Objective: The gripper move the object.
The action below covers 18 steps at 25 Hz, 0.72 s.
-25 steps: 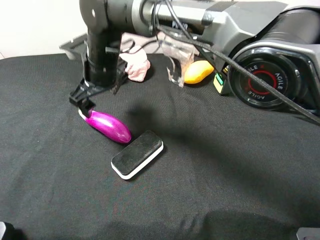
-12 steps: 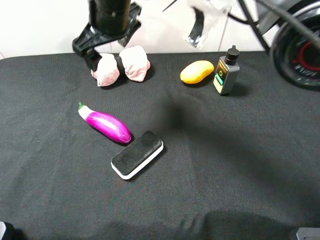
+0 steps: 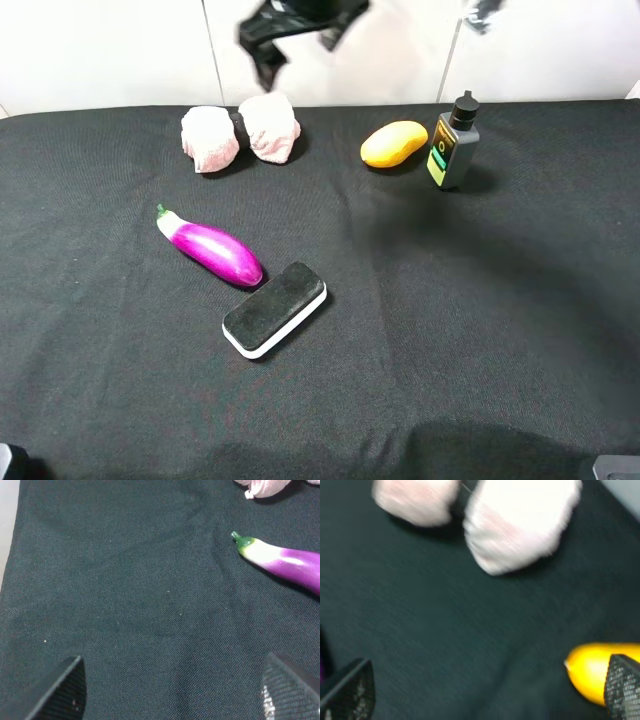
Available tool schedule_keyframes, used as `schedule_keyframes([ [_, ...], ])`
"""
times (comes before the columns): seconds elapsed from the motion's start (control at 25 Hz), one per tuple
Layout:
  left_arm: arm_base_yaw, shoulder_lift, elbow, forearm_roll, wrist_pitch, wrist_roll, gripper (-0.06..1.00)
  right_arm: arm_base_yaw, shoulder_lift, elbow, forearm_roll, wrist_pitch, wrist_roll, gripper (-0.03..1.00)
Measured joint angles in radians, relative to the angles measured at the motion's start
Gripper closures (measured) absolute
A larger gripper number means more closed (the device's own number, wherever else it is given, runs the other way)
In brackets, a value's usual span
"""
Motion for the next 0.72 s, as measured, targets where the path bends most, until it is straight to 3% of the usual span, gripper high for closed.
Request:
schedule_keyframes([
  [0.28,0.0,0.0,0.0,0.0,0.0,0.0,0.24,-0.181,-0.2,0.312,-0.001,-0.002,0.005,0.27],
  [0.72,0.0,0.0,0.0,0.0,-0.001,0.0,0.24,-0.56,-0.701,0.861,-0.005,-0.003,0.032,0.27],
])
